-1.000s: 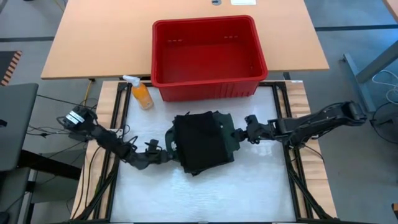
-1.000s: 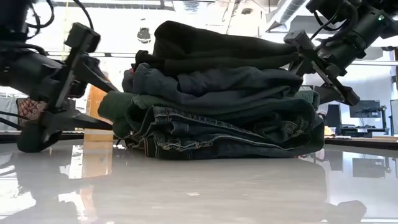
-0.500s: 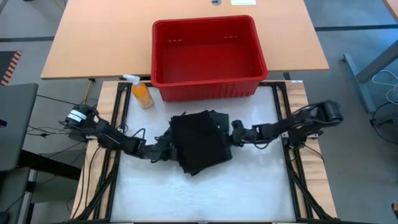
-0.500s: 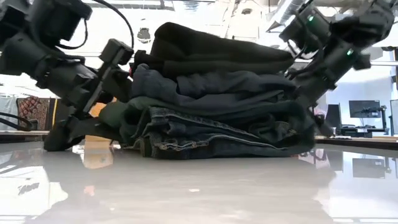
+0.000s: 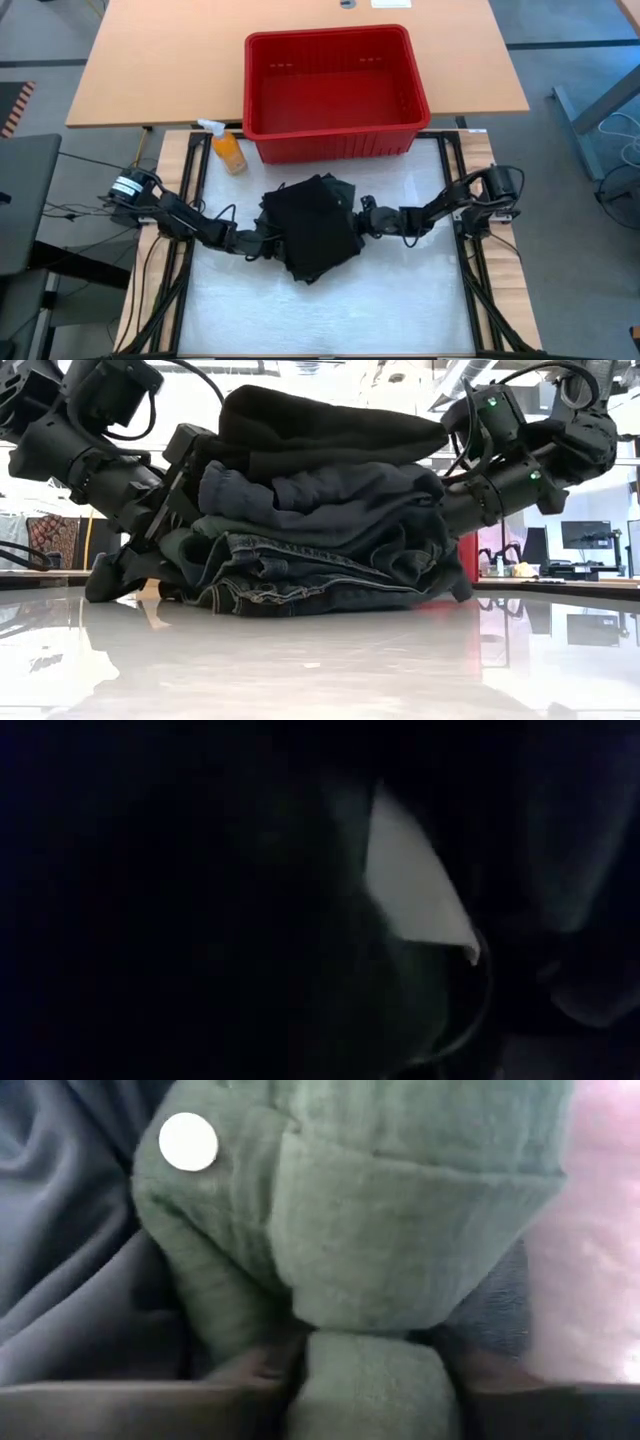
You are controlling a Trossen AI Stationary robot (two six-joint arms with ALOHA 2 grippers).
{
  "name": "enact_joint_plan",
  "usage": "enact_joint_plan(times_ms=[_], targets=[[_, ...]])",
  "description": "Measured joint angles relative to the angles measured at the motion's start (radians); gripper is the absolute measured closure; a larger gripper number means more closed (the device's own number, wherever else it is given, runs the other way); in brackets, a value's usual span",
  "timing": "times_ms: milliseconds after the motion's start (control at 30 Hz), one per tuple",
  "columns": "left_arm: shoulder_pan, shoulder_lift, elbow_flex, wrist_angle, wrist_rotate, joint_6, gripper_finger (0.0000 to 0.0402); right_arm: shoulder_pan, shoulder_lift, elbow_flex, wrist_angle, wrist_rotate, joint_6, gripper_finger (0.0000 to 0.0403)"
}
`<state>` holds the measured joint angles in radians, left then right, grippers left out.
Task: Fold Laundry from Bin
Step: Put the clothes into the red bin
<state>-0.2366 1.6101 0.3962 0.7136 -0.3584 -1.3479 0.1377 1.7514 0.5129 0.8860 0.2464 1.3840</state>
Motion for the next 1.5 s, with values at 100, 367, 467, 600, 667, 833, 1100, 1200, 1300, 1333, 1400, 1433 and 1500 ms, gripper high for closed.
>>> enact_joint_plan(times_ms=[100,367,467,600,667,833,1100,1200,1300,1333,1400,1433,1500], targets=[[-0.001,-0.001,0.0,0.049,-0.045,0.042,0.0263,0.028,-0.05,0.0,-0.058,-0.007,0.005,0.0324],[0.006,-0.001,0.001,0.262,-0.087,0.193,0.0335,0.065,-0.176,0.001,-0.135,-0.012,-0.021,0.0324],[0.016,-0.002,0.002,0.293,-0.074,0.198,0.0335,0.065,-0.219,0.001,-0.144,0.0,-0.053,0.0324],[0.031,-0.003,0.002,0.38,-0.061,0.233,0.0335,0.054,-0.274,0.001,-0.144,0.011,-0.088,0.0324],[0.042,-0.005,0.003,0.418,-0.053,0.244,0.0335,0.048,-0.301,0.002,-0.133,0.015,-0.102,0.0324],[0.065,-0.012,0.018,0.449,-0.027,0.266,0.0335,0.045,-0.354,0.003,-0.126,0.043,-0.132,0.0324],[0.103,-0.05,0.113,0.43,0.059,0.344,0.0335,0.033,-0.407,0.092,-0.075,0.045,-0.235,0.0324],[0.12,-0.118,0.147,0.38,0.066,0.388,0.0335,0.016,-0.429,0.148,-0.086,0.031,-0.281,0.0324],[0.145,-0.217,0.172,0.269,0.075,0.41,0.0335,-0.007,-0.442,0.194,-0.095,0.01,-0.311,0.0324],[0.153,-0.256,0.185,0.206,0.078,0.409,0.0335,-0.017,-0.442,0.207,-0.097,0.004,-0.315,0.0324],[0.174,-0.34,0.229,0.034,0.082,0.396,0.0335,-0.042,-0.444,0.24,-0.109,-0.011,-0.315,0.0324],[0.185,-0.379,0.262,-0.058,0.082,0.391,0.0335,-0.059,-0.439,0.258,-0.115,-0.021,-0.315,0.0324],[0.207,-0.442,0.343,-0.239,0.082,0.401,0.0335,-0.097,-0.437,0.301,-0.127,-0.063,-0.319,0.0324]])
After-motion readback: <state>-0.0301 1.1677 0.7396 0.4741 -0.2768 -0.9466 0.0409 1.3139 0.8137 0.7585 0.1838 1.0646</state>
